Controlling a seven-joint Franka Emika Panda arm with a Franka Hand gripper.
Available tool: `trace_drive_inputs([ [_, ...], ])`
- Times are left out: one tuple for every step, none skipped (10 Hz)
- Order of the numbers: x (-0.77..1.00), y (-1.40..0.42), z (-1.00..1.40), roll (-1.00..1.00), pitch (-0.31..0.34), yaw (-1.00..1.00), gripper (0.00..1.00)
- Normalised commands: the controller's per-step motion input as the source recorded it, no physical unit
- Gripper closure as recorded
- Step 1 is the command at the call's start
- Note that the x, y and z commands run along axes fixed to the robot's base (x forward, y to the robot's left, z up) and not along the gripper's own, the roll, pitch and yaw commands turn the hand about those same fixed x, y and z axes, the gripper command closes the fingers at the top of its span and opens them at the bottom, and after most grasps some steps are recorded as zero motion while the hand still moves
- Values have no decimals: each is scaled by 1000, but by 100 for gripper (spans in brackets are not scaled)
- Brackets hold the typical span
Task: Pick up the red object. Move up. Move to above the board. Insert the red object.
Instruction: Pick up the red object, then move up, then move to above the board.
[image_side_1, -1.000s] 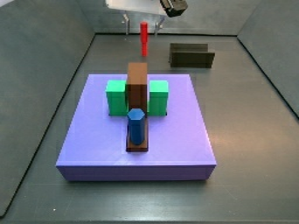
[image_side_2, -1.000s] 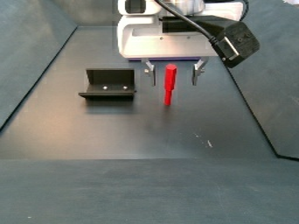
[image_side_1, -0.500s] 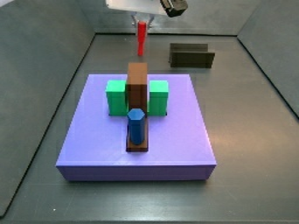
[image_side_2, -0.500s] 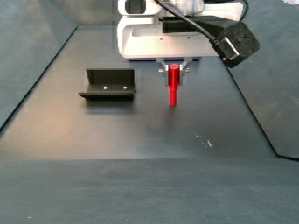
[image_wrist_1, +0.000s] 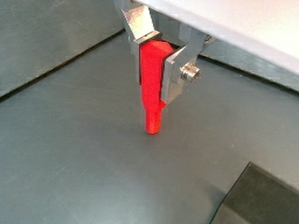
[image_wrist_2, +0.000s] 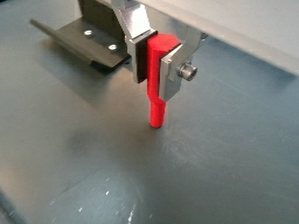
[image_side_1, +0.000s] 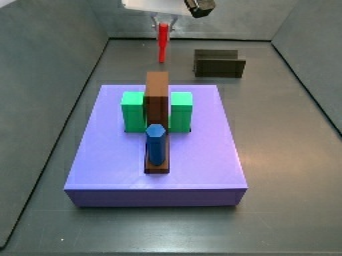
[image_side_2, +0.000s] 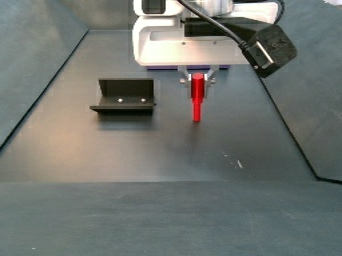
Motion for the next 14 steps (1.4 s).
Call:
trace_drive_inputs([
  [0, 0, 0, 0, 0, 0, 100],
  [0, 0, 0, 0, 0, 0, 100],
  [0, 0, 0, 0, 0, 0, 100],
  [0, 0, 0, 0, 0, 0, 100],
  [0, 0, 0, 0, 0, 0, 100],
  [0, 0, 0, 0, 0, 0, 100],
  [0, 0, 0, 0, 0, 0, 100],
  [0, 0, 0, 0, 0, 0, 100],
  [0, 0, 833, 0, 0, 0, 100],
  [-12, -12, 806, -3, 12, 10, 100],
  [-39, -13, 659, -2, 37, 10, 100],
  [1, 1, 245, 19, 8, 4, 100],
  [0, 0, 1400, 0, 0, 0, 100],
  [-3, -3, 1400, -2, 5, -1, 100],
])
